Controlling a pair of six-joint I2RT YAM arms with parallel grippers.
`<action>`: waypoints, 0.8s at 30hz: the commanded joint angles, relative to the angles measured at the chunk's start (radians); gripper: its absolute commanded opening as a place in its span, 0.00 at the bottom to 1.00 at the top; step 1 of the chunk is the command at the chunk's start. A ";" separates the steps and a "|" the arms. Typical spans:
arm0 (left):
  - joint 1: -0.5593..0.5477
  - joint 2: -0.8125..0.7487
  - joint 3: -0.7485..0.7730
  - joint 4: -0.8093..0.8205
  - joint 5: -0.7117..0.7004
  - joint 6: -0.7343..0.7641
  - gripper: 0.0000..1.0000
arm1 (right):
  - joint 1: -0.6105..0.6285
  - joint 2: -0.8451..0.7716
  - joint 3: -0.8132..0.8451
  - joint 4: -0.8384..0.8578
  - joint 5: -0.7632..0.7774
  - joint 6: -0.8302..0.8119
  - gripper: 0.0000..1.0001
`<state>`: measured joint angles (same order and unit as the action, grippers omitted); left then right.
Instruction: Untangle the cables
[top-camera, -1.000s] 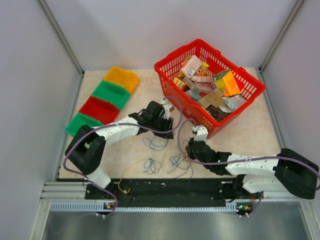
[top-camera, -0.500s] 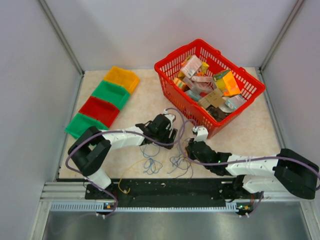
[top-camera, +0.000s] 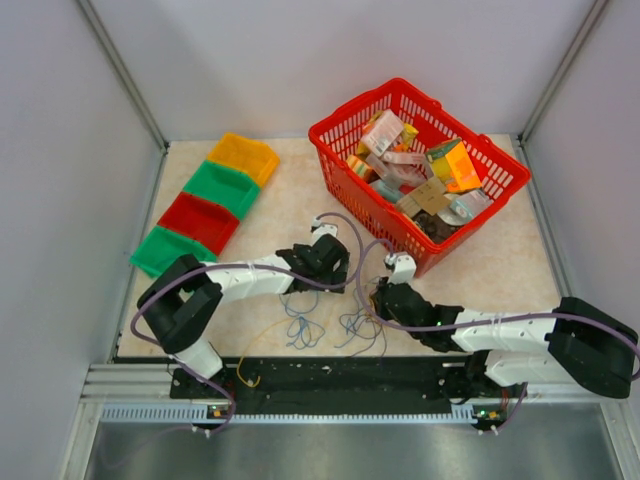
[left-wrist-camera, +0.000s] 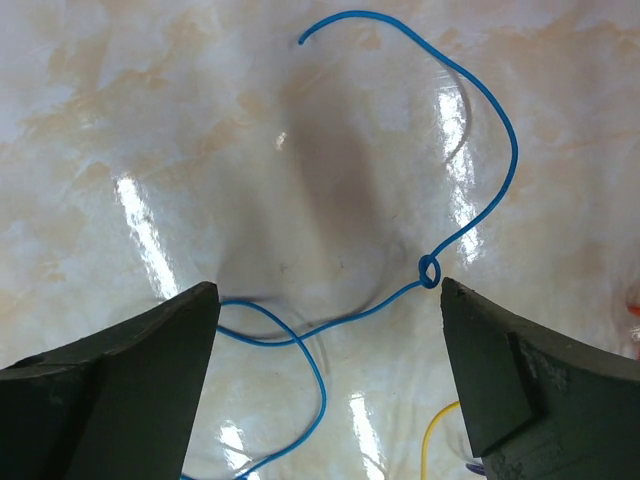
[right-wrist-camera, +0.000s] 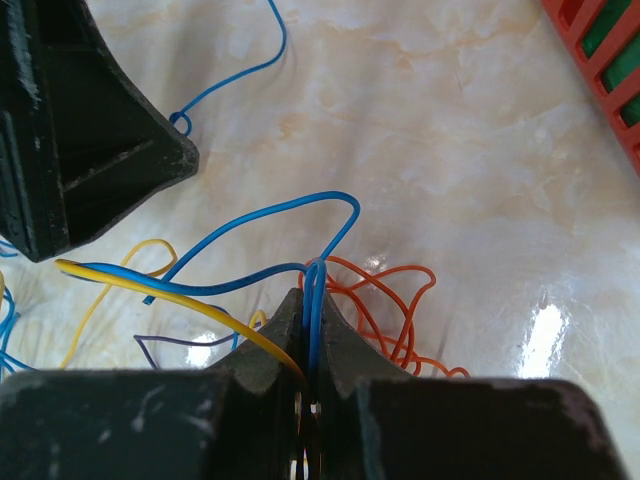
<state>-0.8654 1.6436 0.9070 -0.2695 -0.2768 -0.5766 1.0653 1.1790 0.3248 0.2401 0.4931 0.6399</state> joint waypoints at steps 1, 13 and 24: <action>-0.035 0.001 0.058 -0.106 -0.168 -0.141 0.96 | -0.008 -0.019 -0.015 0.025 -0.010 0.017 0.04; -0.067 0.087 0.090 -0.188 -0.202 -0.307 0.82 | -0.010 -0.021 -0.015 0.030 -0.011 0.017 0.04; -0.064 0.088 0.092 -0.177 -0.295 -0.272 0.14 | -0.008 -0.032 -0.021 0.024 -0.007 0.020 0.04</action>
<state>-0.9314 1.7439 1.0172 -0.4435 -0.4927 -0.8612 1.0653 1.1713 0.3138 0.2451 0.4885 0.6479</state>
